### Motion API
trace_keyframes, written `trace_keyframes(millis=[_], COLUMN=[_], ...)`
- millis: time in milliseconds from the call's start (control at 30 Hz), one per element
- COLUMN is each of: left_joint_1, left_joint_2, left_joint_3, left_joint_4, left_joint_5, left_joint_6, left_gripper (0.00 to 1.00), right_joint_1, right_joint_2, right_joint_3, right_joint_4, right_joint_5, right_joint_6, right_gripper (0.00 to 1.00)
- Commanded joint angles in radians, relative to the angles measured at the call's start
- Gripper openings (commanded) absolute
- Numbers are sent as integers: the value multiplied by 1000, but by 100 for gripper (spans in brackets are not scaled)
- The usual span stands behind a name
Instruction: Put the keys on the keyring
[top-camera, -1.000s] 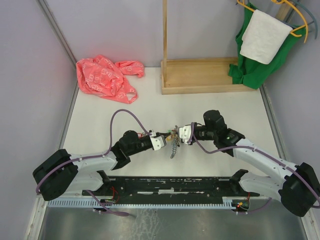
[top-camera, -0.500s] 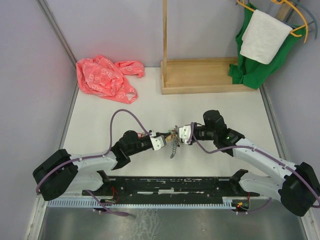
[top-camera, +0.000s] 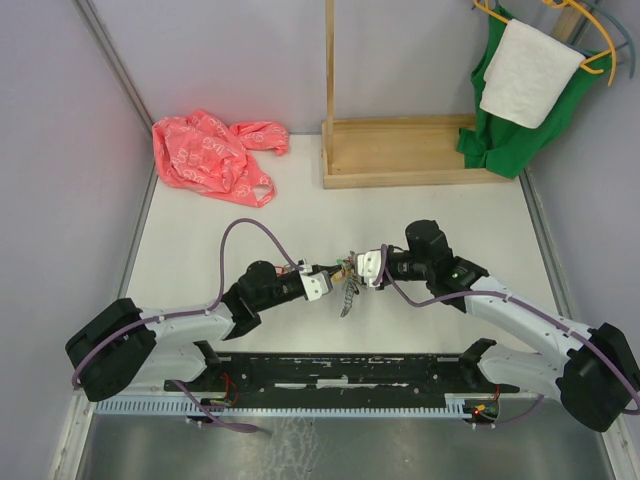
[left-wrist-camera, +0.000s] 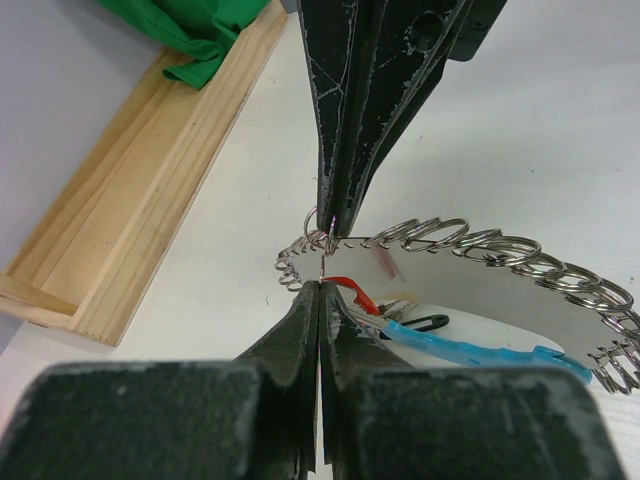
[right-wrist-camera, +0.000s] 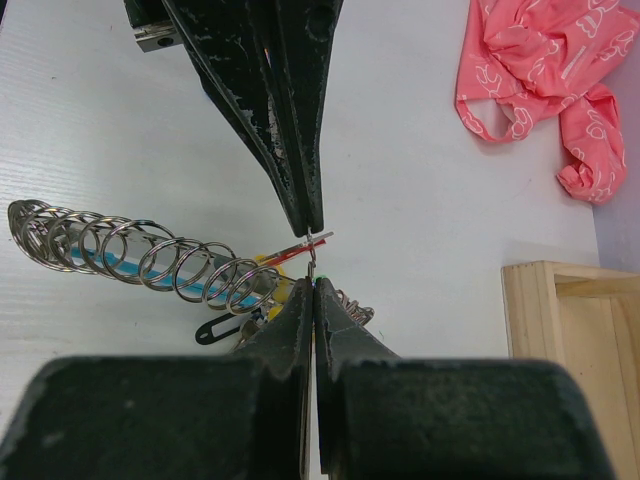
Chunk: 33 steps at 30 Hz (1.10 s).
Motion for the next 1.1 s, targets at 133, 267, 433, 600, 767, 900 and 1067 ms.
trace_keyframes(millis=[133,267,433,600,767,900,1067], left_joint_1=[-2,-4,-3,-3,-4,-4,-3], left_joint_2=[-9,-12,-13,-17,-13,-17,-13], left_joint_3=[24,24,24,24,25,26,27], left_joint_4=[66,66,61,53,49,44,44], left_joint_5=[33,27,30,19,14,13,19], left_joint_6=[-40,-41,-41,-37,-34,-34,-36], left_gripper=[3,3,3,3,3,3,3], right_joint_1=[6,6,7,7,6,7,6], right_joint_2=[-10,-17,-14,-22,-32,-33,-30], right_joint_3=[14,12,13,9,6,2,6], right_joint_4=[72,69,66,70,63,63,76], right_joint_5=[9,15,5,23,34,36,28], right_joint_6=[9,9,11,6,4,4,8], right_gripper=[1,1,1,1,1,1,1])
